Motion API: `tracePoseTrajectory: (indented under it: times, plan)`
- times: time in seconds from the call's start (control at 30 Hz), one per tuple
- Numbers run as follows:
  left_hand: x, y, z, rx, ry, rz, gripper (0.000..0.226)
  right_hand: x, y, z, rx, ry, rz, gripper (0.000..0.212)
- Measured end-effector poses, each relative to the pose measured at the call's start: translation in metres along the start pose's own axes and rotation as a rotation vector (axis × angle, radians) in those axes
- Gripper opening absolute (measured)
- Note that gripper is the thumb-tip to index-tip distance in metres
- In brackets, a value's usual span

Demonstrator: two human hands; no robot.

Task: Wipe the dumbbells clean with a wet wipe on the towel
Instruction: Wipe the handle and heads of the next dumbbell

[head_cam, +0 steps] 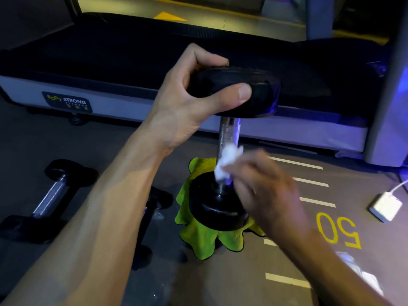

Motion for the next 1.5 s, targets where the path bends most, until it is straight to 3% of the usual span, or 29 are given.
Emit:
tracePoseTrajectory:
  times: [0.1, 0.27, 0.43, 0.6, 0.73, 0.93, 1.07, 1.13, 1.23, 1.33, 1.5]
  plan:
    - [0.0, 0.002, 0.002, 0.003, 0.01, 0.009, 0.05, -0.003, 0.008, 0.0, -0.059, 0.019, -0.018, 0.022]
    - [0.004, 0.005, 0.008, -0.028, 0.018, 0.013, 0.051, -0.001, -0.031, -0.026, 0.135, 0.194, 0.055, 0.02]
    - [0.003, 0.004, 0.007, -0.014, 0.031, 0.011, 0.051, -0.024, 0.007, 0.008, -0.274, 0.131, 0.026, 0.028]
    - [0.005, 0.006, 0.009, -0.025, 0.034, 0.014, 0.056, -0.036, -0.01, 0.005, -0.478, 0.113, 0.054, 0.028]
    - [0.004, 0.004, 0.007, -0.01, -0.001, -0.005, 0.056, -0.018, -0.039, -0.001, -0.29, 0.212, 0.042, 0.043]
    - [0.001, 0.001, 0.005, 0.002, -0.021, -0.003, 0.053, -0.022, -0.005, 0.01, -0.332, 0.209, -0.005, 0.036]
    - [0.002, 0.001, 0.005, -0.009, -0.049, -0.001, 0.054, -0.008, -0.039, -0.015, -0.015, 0.328, -0.012, 0.038]
    - [0.003, 0.001, 0.004, -0.002, -0.045, -0.002, 0.056, -0.013, -0.027, -0.014, 0.06, 0.361, 0.014, 0.046]
    - [0.002, 0.001, 0.004, 0.01, -0.037, -0.009, 0.057, -0.025, 0.006, -0.004, 0.037, 0.336, 0.028, 0.056]
    - [0.001, 0.001, 0.005, 0.015, -0.04, -0.028, 0.057, -0.035, 0.017, 0.005, -0.095, 0.191, 0.089, 0.064]
    - [0.001, 0.001, 0.004, 0.014, -0.041, -0.017, 0.056, -0.051, 0.003, 0.005, -0.195, 0.115, 0.145, 0.064]
Point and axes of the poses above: each hand's wrist, its own y-axis away from the middle knuckle, its own z-axis out of the palm, x = y × z, the point moved 6 cm from there along -y, towards the middle knuckle, and after that the axes turned 5 degrees about -z, right-handed, at the moved point
